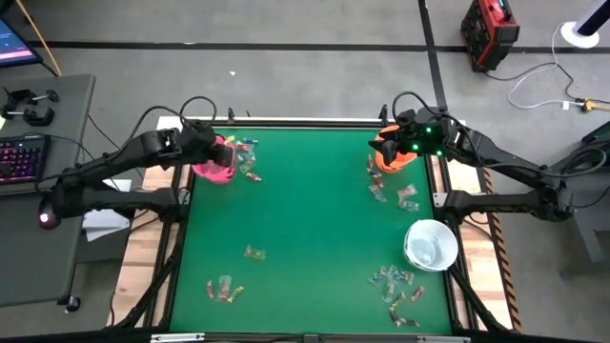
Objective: Sort candy by brand, put in halloween buckets
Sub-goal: Put the green gummy into the white bucket
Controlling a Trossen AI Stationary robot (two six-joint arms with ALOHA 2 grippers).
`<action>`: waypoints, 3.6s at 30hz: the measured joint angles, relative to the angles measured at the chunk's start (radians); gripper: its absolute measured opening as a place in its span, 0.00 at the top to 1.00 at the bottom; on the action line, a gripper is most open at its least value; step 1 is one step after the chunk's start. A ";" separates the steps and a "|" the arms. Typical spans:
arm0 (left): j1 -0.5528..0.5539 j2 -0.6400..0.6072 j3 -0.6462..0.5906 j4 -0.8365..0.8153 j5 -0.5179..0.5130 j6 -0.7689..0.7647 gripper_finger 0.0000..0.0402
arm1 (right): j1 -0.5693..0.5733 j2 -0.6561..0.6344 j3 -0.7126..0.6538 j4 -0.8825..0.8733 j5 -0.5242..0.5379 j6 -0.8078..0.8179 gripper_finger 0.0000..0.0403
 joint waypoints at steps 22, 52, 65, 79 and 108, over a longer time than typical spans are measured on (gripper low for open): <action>-0.992 0.426 0.000 0.187 0.228 -0.030 0.51 | 0.065 0.000 0.000 -0.051 -0.031 -0.004 0.32; -0.944 0.665 -0.141 0.505 0.169 0.316 0.51 | 0.065 0.072 0.000 -0.068 -0.022 -0.011 0.32; -0.690 0.660 -0.047 0.547 0.210 0.460 0.96 | 0.065 -0.010 0.000 -0.018 -0.040 0.045 0.32; -0.484 0.660 0.095 0.513 0.444 0.538 0.99 | 0.065 -0.095 0.000 -0.006 -0.106 0.073 0.32; -0.827 0.095 -0.193 0.404 0.065 0.126 0.88 | 0.930 0.151 -0.001 -0.780 -0.193 0.902 0.99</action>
